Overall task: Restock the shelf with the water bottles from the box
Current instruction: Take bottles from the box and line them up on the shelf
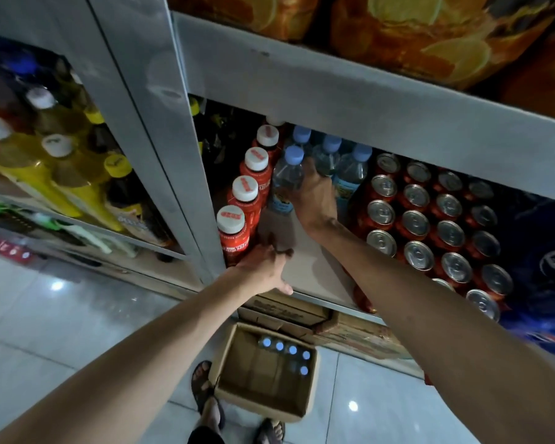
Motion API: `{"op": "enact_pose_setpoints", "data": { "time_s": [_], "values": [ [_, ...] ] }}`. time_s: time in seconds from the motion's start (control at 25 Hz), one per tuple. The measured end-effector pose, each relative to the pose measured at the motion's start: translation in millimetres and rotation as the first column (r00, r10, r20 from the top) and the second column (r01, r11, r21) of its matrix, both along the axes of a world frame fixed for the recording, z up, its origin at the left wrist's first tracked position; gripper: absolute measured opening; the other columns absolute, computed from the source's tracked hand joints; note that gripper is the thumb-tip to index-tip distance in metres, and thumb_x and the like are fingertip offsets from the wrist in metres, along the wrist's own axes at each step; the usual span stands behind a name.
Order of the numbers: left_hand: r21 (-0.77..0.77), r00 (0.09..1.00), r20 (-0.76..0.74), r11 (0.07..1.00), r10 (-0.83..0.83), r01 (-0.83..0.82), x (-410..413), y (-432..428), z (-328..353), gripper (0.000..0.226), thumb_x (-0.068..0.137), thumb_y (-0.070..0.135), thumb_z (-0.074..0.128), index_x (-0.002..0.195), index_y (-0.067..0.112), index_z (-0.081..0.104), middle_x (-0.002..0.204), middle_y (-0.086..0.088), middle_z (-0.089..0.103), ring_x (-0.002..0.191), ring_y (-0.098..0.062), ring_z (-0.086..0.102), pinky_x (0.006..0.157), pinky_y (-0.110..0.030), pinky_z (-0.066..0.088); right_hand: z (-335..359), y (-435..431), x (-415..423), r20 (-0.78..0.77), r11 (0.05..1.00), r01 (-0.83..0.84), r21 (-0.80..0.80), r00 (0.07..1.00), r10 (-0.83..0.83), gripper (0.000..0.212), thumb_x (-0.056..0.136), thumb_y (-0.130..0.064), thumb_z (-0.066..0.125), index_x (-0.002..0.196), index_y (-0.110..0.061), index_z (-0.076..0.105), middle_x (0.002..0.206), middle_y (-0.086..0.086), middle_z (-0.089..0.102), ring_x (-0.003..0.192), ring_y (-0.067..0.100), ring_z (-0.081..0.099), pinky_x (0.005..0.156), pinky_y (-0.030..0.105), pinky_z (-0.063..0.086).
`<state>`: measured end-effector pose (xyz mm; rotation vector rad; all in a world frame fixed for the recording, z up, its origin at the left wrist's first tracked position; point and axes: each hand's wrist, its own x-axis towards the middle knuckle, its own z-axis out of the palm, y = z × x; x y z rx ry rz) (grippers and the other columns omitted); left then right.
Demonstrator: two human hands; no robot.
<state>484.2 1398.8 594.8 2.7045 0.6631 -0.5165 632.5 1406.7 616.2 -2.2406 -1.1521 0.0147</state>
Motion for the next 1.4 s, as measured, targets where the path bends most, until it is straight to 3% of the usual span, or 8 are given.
{"op": "enact_pose_setpoints", "data": {
  "time_s": [0.16,0.36,0.8,0.92,1.08,1.24,1.32,1.4],
  "values": [
    [-0.029,1.000,0.000,1.000,0.002,-0.002,0.1,0.0,0.5,0.086,0.075,0.056,0.070,0.144,0.016,0.037,0.148,-0.032,0.033,0.128,-0.039,0.048,0.106,-0.035,0.040,3.7,-1.6,-0.1,-0.014,0.999,-0.030,0.021,0.999,0.030,0.065,0.075,-0.015,0.077,0.128,-0.018,0.041,0.100,0.013,0.071,0.085,0.034,0.069,0.067,0.043,0.059],
    [-0.028,1.000,-0.015,1.000,0.002,-0.003,-0.1,-0.4,1.3,0.088,0.077,0.057,0.068,0.146,0.015,0.034,0.149,-0.038,0.022,0.132,-0.042,0.044,0.111,-0.038,0.036,2.7,-3.8,-2.4,-0.017,0.998,-0.047,0.036,0.999,0.047,0.065,0.077,-0.009,0.078,0.131,-0.012,0.042,0.101,0.015,0.072,0.087,0.034,0.070,0.068,0.042,0.059],
    [-0.065,0.997,-0.077,0.998,0.023,-0.028,2.1,-2.3,-2.1,0.089,0.082,0.052,0.066,0.152,0.023,0.021,0.156,-0.032,-0.001,0.142,-0.046,0.023,0.117,-0.042,0.025,13.8,-14.1,-8.0,-0.181,0.998,-0.063,-0.015,0.982,0.060,0.069,0.078,-0.014,0.079,0.131,-0.007,0.035,0.113,0.017,0.067,0.099,0.032,0.069,0.080,0.042,0.059],
    [-0.072,0.994,-0.092,0.995,0.056,-0.063,-1.8,-5.1,-13.9,0.089,0.084,0.052,0.063,0.154,0.025,0.016,0.158,-0.027,-0.004,0.145,-0.044,0.011,0.119,-0.044,0.021,29.7,-58.0,-23.4,-0.238,0.992,-0.113,-0.054,0.966,0.097,0.064,0.081,-0.005,0.071,0.137,-0.010,0.040,0.113,0.012,0.068,0.097,0.024,0.069,0.084,0.032,0.057],
    [0.079,0.978,0.204,0.996,0.032,-0.049,-19.8,-24.5,-25.3,0.065,0.082,0.041,0.069,0.138,0.014,0.047,0.145,-0.014,0.043,0.135,-0.032,0.037,0.114,-0.040,0.029,24.4,-160.5,-63.3,-0.245,0.988,-0.147,0.047,0.957,0.154,0.031,0.082,-0.004,0.065,0.113,-0.010,0.065,0.091,0.001,0.072,0.079,0.015,0.069,0.077,0.029,0.056],
    [0.206,0.807,0.516,0.956,-0.286,0.207,-48.9,-68.8,-43.7,0.030,0.083,0.012,0.059,0.112,0.016,0.062,0.113,-0.001,0.059,0.104,-0.023,0.051,0.091,-0.034,0.042,-42.6,-235.9,-91.1,-0.386,0.978,0.016,-0.207,0.917,-0.097,0.031,0.087,-0.014,0.065,0.118,-0.016,0.063,0.097,0.003,0.074,0.086,0.019,0.070,0.077,0.031,0.056],
    [0.021,0.821,0.429,0.913,-0.377,0.408,-57.4,-79.4,-75.8,0.023,0.086,0.012,0.056,0.107,0.017,0.063,0.104,0.001,0.064,0.096,-0.021,0.057,0.080,-0.035,0.050,-94.2,-269.0,-104.9,-0.433,0.936,0.099,-0.337,0.867,-0.247,0.033,0.087,-0.017,0.064,0.121,-0.018,0.061,0.096,0.006,0.074,0.088,0.026,0.069,0.071,0.030,0.052],
    [-0.251,0.931,0.113,0.897,-0.347,0.365,-60.3,-81.6,-125.7,0.022,0.091,0.023,0.059,0.112,0.021,0.061,0.107,0.003,0.067,0.096,-0.018,0.063,0.078,-0.036,0.054,-156.4,-291.1,-123.3,-0.480,0.896,0.176,-0.408,0.793,-0.375,0.028,0.088,-0.016,0.062,0.116,-0.018,0.062,0.093,0.009,0.071,0.089,0.030,0.066,0.068,0.027,0.043]
  ]
}}
